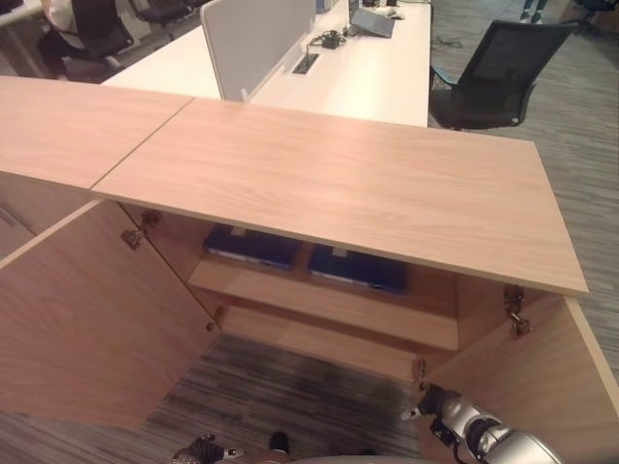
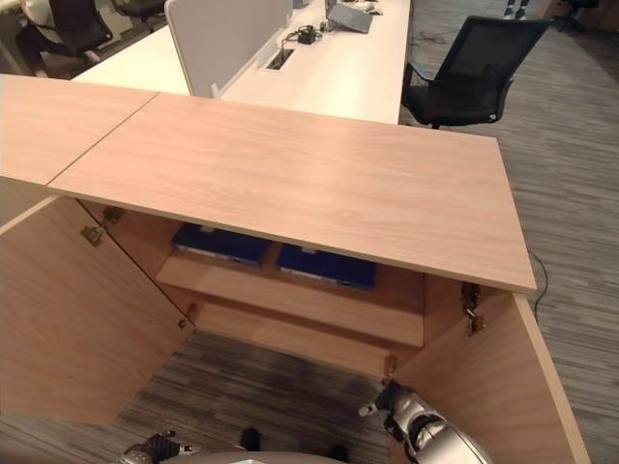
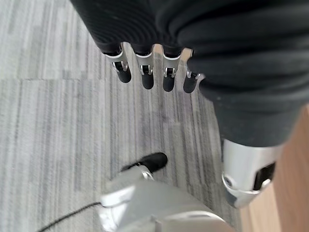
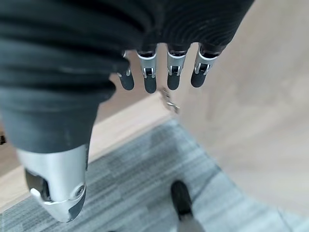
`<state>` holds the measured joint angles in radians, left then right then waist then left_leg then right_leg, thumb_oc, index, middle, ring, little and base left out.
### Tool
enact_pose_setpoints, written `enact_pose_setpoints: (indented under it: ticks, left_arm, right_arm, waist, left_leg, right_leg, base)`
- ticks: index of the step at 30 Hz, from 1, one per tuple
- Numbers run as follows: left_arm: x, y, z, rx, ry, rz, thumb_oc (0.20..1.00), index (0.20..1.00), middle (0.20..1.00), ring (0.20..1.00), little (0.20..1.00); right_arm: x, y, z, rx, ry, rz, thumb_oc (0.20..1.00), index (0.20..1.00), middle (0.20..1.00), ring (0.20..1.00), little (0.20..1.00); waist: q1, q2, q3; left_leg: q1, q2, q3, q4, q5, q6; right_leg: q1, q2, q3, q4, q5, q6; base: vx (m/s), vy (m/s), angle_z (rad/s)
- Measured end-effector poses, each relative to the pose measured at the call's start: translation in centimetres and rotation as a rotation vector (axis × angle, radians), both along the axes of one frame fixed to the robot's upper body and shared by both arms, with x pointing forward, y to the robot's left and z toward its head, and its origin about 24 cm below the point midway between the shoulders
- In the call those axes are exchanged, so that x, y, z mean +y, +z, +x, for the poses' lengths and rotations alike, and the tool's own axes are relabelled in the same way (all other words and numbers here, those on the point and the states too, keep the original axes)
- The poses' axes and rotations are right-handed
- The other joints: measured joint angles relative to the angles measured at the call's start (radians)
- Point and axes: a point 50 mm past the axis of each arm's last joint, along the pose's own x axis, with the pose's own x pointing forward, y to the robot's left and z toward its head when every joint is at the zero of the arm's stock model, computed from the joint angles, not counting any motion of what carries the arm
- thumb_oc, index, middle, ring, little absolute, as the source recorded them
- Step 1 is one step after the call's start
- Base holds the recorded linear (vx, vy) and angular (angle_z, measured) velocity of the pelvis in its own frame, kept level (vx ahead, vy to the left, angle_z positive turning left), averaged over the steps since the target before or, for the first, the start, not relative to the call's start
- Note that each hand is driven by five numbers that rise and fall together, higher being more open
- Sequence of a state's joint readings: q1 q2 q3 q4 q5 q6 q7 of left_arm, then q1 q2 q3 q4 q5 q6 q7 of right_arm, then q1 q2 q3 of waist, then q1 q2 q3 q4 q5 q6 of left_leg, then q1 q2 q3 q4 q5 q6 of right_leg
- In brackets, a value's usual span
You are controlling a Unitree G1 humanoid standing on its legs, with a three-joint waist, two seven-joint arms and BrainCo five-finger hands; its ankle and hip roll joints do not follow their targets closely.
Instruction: Put the empty folder in the office cabinet
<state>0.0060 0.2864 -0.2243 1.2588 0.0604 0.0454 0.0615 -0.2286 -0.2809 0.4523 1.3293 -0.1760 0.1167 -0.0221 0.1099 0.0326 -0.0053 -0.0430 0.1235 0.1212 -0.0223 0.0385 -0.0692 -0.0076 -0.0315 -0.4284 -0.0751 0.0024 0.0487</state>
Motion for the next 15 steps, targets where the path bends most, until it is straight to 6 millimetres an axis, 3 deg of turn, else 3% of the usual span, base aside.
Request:
enact_pose_setpoints:
  ticks: [3,5,7,10,12,14,15]
  left_arm:
    - [0.4,-0.2,-1.3,0.050,-0.002,0.019,1.000,1.000,1.000,1.000,1.000]
    - [0.7,-0.1,-1.1,0.051,0.016,0.034,1.000,1.000,1.000,1.000,1.000]
    - [0.9,0.1,-0.5,0.041,0.021,0.047,1.000,1.000,1.000,1.000,1.000]
    - [0.6,0.2,0.9,0.010,0.014,0.040,1.000,1.000,1.000,1.000,1.000]
    - [0.3,0.2,1.1,0.003,0.012,0.031,1.000,1.000,1.000,1.000,1.000]
    - [0.1,0.1,1.2,0.000,0.012,0.026,1.000,1.000,1.000,1.000,1.000]
    - [-0.1,0.1,1.5,-0.005,0.009,0.022,1.000,1.000,1.000,1.000,1.000]
  right_arm:
    - [-1.2,-0.3,-1.9,0.047,-0.048,-0.023,1.000,1.000,1.000,1.000,1.000]
    - [-1.1,-0.6,-2.6,0.055,-0.048,-0.021,1.000,1.000,1.000,1.000,1.000]
    - [-0.3,-0.6,-2.1,0.041,-0.035,-0.003,1.000,1.000,1.000,1.000,1.000]
    - [-0.3,-0.4,-1.5,0.019,-0.033,-0.012,1.000,1.000,1.000,1.000,1.000]
    - [-0.4,-0.5,-1.8,0.023,-0.044,-0.008,1.000,1.000,1.000,1.000,1.000]
    - [-0.6,-0.8,-3.0,0.047,-0.079,0.000,1.000,1.000,1.000,1.000,1.000]
    - [-1.1,-1.1,-4.5,0.076,-0.113,-0.004,1.000,1.000,1.000,1.000,1.000]
  waist:
    - [-0.016,0.027,0.000]
    - [-0.034,0.024,0.000]
    - [-0.034,-0.003,0.019]
    - [-0.040,-0.077,0.059]
    - [-0.053,-0.091,0.067]
    - [-0.075,-0.086,0.065]
    - [-0.103,-0.074,0.059]
  left_leg:
    - [-0.010,0.005,0.011,0.003,-0.001,0.002]
    - [-0.035,0.022,0.023,0.045,-0.001,-0.026]
    - [-0.051,0.032,0.020,0.113,-0.004,-0.037]
    - [-0.083,-0.001,-0.072,0.213,0.038,-0.088]
    - [-0.102,-0.037,-0.139,0.342,-0.035,-0.040]
    - [-0.072,-0.051,-0.126,0.307,-0.078,0.005]
    - [-0.025,-0.060,-0.086,0.215,-0.087,0.021]
  right_leg:
    - [-0.020,0.001,0.008,0.016,-0.004,-0.003]
    - [-0.062,0.008,0.035,0.055,-0.021,-0.020]
    - [-0.086,0.006,0.071,0.103,-0.047,-0.034]
    - [-0.096,-0.032,0.095,0.099,-0.042,-0.049]
    - [-0.085,-0.044,0.096,0.080,-0.031,-0.054]
    - [-0.066,-0.040,0.086,0.042,0.005,-0.043]
    - [-0.057,-0.037,0.080,0.014,0.029,-0.033]
  base:
    - [-0.07,-0.067,-0.17]
    - [-0.07,-0.063,-0.31]
    - [-0.10,-0.011,-0.54]
    - [-0.06,0.029,-0.68]
    - [0.01,0.096,-0.70]
    - [-0.01,0.175,-0.25]
    - [-0.09,0.232,0.01]
